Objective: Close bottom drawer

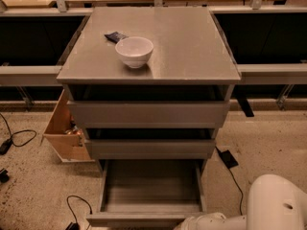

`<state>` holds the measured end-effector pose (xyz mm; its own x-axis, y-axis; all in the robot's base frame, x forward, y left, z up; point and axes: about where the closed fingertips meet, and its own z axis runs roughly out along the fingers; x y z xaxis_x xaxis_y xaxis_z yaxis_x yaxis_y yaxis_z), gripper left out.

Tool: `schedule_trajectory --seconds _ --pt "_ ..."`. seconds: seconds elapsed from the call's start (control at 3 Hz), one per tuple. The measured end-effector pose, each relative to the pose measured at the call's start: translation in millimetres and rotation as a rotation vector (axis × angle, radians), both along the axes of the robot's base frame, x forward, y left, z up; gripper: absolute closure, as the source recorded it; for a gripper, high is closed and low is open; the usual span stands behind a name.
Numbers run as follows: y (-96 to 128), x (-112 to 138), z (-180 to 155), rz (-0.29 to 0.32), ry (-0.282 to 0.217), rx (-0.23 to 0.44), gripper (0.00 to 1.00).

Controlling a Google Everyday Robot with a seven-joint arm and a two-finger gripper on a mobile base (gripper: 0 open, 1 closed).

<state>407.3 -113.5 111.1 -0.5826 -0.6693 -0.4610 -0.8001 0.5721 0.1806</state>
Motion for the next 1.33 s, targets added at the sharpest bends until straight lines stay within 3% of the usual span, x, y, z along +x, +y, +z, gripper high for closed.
schedule_trajectory --seconds 0.33,1.0,1.33 --pt "6 32 10 0.022 -0.070 -0.004 1.00" --pt "-5 95 41 0.032 -0.174 -0.045 1.00" --pt "-5 95 41 0.032 -0.174 -0.045 1.00"
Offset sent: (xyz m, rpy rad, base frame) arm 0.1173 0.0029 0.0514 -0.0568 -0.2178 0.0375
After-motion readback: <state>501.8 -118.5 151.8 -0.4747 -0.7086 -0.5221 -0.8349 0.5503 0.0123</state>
